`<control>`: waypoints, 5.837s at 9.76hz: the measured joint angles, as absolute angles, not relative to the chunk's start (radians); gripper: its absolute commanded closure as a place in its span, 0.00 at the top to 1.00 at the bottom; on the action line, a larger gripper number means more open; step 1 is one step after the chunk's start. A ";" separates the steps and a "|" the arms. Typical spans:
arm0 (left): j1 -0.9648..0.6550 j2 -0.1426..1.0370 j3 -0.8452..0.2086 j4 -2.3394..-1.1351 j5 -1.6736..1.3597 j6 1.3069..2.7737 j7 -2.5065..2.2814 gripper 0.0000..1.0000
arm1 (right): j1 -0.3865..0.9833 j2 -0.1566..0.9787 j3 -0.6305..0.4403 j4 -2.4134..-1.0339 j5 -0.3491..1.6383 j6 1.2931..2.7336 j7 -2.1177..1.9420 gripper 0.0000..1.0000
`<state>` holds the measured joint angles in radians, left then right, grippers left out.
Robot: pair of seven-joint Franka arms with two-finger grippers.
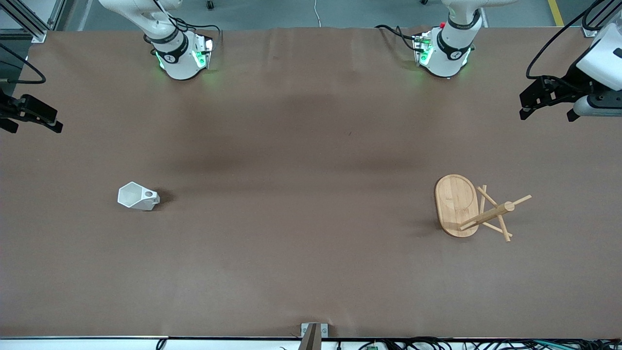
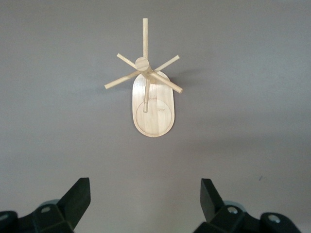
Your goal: Hang cup on rack
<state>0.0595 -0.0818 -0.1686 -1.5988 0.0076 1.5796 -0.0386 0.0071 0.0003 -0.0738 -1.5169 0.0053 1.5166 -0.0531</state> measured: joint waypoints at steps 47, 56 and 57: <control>0.075 -0.072 -0.164 -1.589 0.008 1.567 -0.039 1.00 | 0.009 0.133 -0.049 -1.960 0.284 2.099 -0.305 0.00; 0.030 -0.026 -0.295 -1.572 -0.138 1.568 0.136 1.00 | 0.240 0.134 -0.045 -1.842 1.078 2.051 -0.306 0.00; 0.025 -0.016 -0.338 -1.570 -0.161 1.574 0.169 1.00 | 0.264 0.135 -0.045 -1.841 1.141 2.047 -0.306 0.00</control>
